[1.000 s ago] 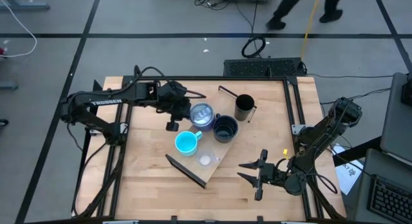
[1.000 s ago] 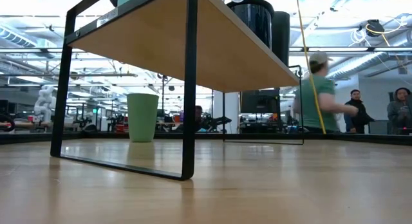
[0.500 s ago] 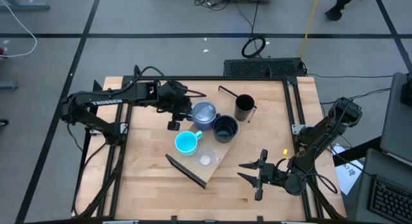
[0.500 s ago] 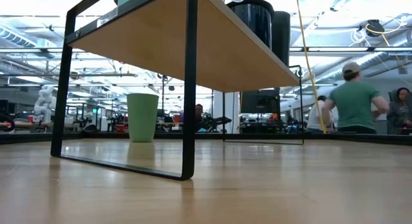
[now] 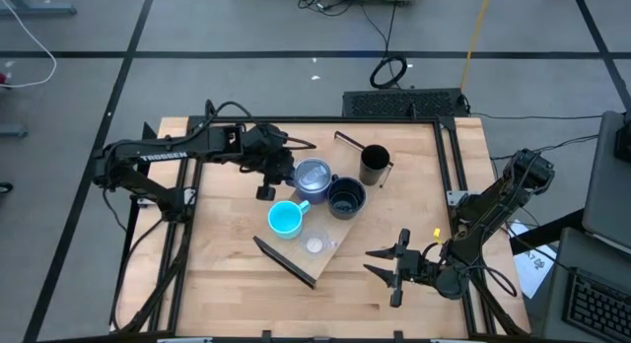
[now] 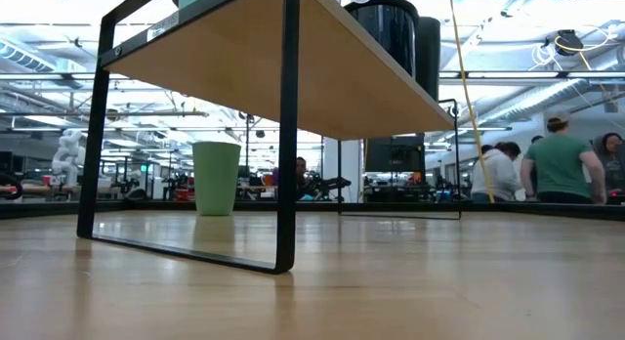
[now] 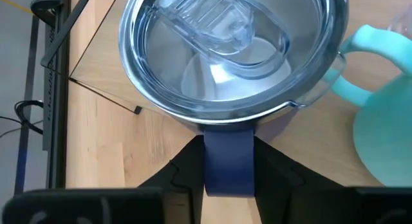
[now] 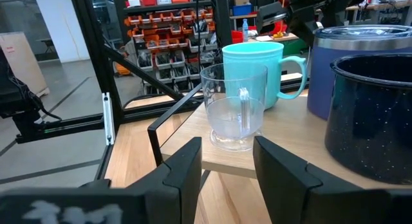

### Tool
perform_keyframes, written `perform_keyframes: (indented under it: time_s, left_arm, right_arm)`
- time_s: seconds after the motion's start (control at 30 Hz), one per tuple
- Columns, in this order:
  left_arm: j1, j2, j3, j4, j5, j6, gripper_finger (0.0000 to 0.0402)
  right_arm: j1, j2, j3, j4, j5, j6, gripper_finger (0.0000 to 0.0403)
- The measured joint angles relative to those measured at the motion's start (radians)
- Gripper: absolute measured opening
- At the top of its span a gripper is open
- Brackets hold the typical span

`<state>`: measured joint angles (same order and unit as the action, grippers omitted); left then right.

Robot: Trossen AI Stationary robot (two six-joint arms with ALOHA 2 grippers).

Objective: Stack small to large cups/mugs on shelf
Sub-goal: Put the purple cup on the shelf aligned with the dark blue cup

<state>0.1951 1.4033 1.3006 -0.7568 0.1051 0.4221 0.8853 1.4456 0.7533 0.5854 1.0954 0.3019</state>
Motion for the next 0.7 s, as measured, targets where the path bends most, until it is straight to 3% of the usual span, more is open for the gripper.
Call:
perform_keyframes:
  time_s: [0.7]
  left_arm:
    - [-0.026, 0.000, -0.001, -0.001, 0.002, 0.020, 0.0119]
  right_arm:
    - [0.000, 0.000, 0.000, 0.000, 0.000, 0.000, 0.0130]
